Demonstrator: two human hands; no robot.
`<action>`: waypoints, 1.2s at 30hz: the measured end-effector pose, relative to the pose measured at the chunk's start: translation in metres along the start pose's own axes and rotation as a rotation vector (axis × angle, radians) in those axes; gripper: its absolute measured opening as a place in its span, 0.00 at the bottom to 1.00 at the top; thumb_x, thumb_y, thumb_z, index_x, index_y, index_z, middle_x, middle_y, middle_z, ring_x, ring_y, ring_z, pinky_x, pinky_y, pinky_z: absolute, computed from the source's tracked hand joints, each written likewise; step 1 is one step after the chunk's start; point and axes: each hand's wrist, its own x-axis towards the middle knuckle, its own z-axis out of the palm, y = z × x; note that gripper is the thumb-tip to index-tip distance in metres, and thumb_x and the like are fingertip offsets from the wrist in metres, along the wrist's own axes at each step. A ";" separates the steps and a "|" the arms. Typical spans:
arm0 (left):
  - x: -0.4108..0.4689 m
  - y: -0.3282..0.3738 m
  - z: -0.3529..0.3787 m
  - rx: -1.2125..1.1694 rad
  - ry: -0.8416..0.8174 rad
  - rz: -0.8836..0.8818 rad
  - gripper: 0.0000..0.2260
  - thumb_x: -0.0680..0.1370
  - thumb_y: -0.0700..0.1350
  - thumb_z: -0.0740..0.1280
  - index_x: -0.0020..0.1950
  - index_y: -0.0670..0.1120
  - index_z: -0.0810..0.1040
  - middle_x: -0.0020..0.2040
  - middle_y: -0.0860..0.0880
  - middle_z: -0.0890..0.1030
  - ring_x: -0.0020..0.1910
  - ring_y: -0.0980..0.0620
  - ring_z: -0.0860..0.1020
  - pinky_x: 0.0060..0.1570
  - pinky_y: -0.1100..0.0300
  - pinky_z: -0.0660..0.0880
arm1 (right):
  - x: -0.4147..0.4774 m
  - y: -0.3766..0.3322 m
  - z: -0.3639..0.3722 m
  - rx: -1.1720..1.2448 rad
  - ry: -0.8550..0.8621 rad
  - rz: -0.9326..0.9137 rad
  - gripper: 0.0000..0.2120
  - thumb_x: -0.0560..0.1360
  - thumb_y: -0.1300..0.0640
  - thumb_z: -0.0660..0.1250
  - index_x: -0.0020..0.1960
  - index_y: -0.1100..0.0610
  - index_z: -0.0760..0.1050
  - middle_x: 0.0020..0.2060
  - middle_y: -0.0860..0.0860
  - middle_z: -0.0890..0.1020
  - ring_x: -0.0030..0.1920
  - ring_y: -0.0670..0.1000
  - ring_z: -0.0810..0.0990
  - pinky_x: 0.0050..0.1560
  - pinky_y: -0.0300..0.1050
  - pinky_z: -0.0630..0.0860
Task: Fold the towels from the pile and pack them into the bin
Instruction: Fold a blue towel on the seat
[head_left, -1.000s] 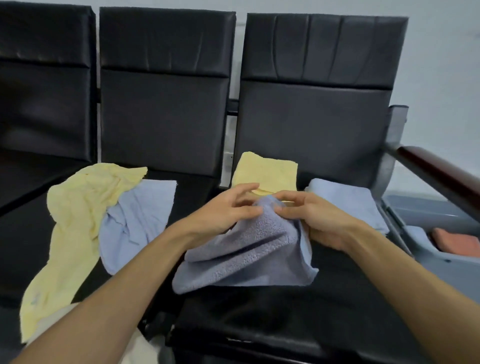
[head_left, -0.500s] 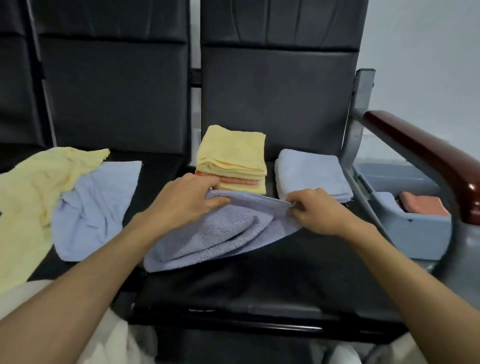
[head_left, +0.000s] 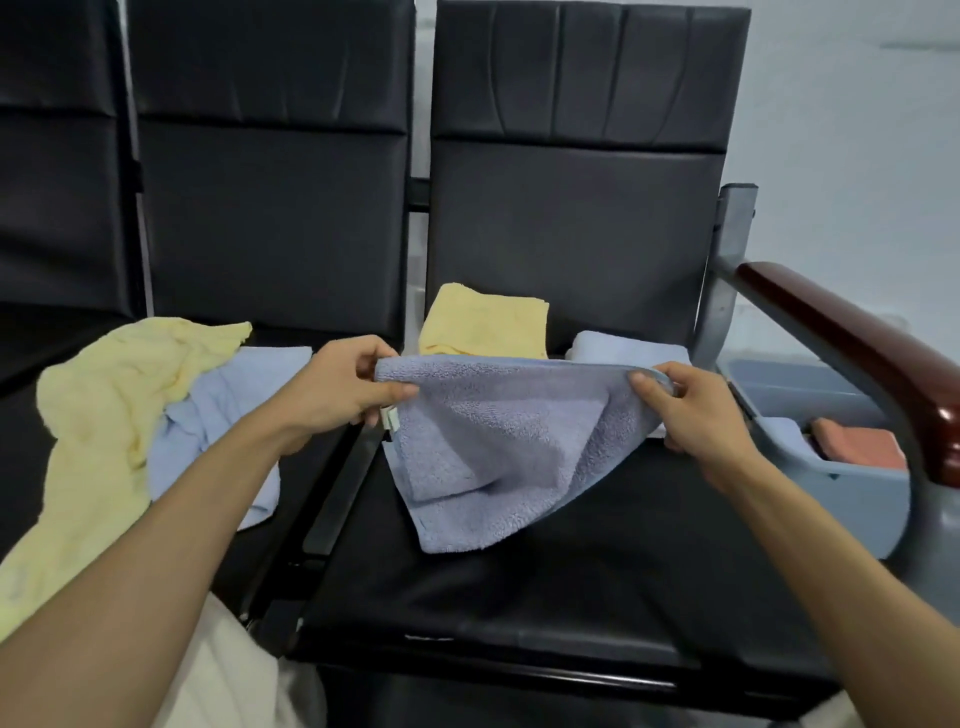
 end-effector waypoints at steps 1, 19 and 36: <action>0.000 0.001 0.000 -0.060 0.020 -0.023 0.07 0.73 0.39 0.74 0.45 0.40 0.77 0.29 0.51 0.77 0.22 0.54 0.70 0.23 0.65 0.67 | 0.003 -0.001 0.002 0.008 0.004 0.003 0.09 0.77 0.52 0.67 0.39 0.53 0.78 0.29 0.50 0.75 0.26 0.49 0.69 0.26 0.42 0.69; -0.005 0.057 -0.026 0.083 0.296 0.154 0.03 0.78 0.45 0.67 0.47 0.47 0.77 0.43 0.51 0.80 0.42 0.55 0.77 0.43 0.59 0.75 | 0.006 -0.081 -0.053 -0.126 -0.087 -0.405 0.04 0.77 0.58 0.68 0.45 0.57 0.81 0.39 0.51 0.83 0.39 0.43 0.77 0.43 0.39 0.73; -0.030 -0.013 0.009 0.116 -0.596 -0.266 0.01 0.79 0.41 0.67 0.48 0.44 0.76 0.35 0.54 0.80 0.36 0.58 0.79 0.40 0.60 0.76 | -0.033 0.011 -0.020 -0.380 -0.898 -0.004 0.09 0.78 0.53 0.67 0.44 0.58 0.80 0.42 0.58 0.81 0.42 0.56 0.83 0.35 0.45 0.81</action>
